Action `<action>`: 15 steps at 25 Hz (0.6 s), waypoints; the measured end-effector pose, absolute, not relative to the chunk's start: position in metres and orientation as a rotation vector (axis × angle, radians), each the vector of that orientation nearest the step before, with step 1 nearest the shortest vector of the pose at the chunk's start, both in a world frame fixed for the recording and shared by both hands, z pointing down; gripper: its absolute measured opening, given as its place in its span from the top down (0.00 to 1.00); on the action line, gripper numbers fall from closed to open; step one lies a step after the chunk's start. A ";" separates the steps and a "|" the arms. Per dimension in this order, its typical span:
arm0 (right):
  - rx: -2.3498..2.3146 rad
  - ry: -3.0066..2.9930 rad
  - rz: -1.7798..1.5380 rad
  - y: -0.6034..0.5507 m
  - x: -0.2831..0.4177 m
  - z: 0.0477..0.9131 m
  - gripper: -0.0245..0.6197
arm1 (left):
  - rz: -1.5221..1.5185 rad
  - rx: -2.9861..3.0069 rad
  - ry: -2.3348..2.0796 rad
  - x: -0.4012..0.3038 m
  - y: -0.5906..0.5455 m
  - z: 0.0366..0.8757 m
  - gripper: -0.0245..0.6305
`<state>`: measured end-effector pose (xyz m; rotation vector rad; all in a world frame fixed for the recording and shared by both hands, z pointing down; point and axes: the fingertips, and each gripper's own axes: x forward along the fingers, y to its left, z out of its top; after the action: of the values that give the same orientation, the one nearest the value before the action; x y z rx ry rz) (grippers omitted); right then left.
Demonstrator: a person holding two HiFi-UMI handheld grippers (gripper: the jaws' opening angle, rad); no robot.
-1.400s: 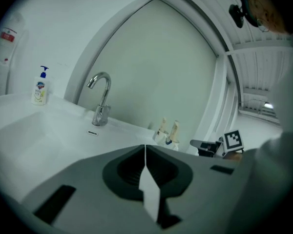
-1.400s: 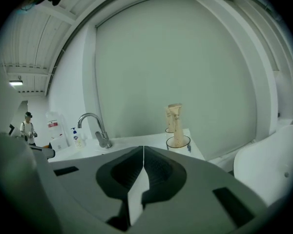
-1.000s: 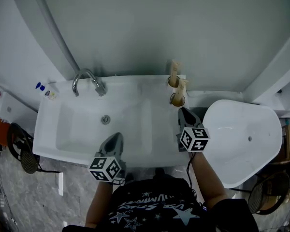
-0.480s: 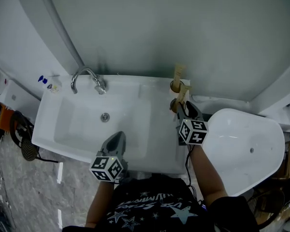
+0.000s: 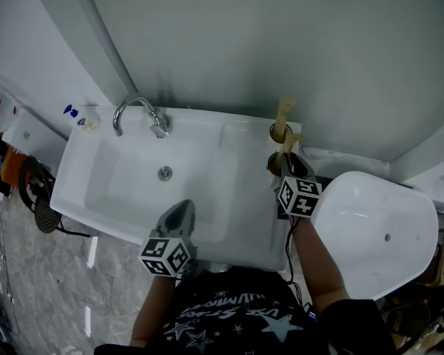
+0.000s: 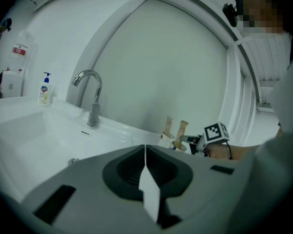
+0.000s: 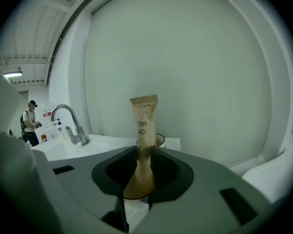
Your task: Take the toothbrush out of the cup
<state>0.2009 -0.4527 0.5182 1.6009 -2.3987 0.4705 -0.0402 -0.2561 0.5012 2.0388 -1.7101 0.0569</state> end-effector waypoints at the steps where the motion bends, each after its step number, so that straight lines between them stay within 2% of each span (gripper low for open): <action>1: 1.602 -2.394 0.470 -0.453 0.201 0.519 0.83 | 0.058 2.038 -1.709 -0.040 -0.257 0.502 0.93; 7: 1.617 -2.396 0.473 -0.451 0.203 0.518 0.90 | 0.072 2.057 -1.684 -0.038 -0.260 0.504 0.93; 15: 1.685 -2.420 0.441 -0.445 0.201 0.495 0.91 | 0.074 2.088 -1.651 -0.043 -0.259 0.501 0.93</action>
<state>0.2012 -0.4449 0.4952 1.6845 -2.4196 0.4407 -0.0427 -0.2588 0.5013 2.0876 -1.6510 0.0740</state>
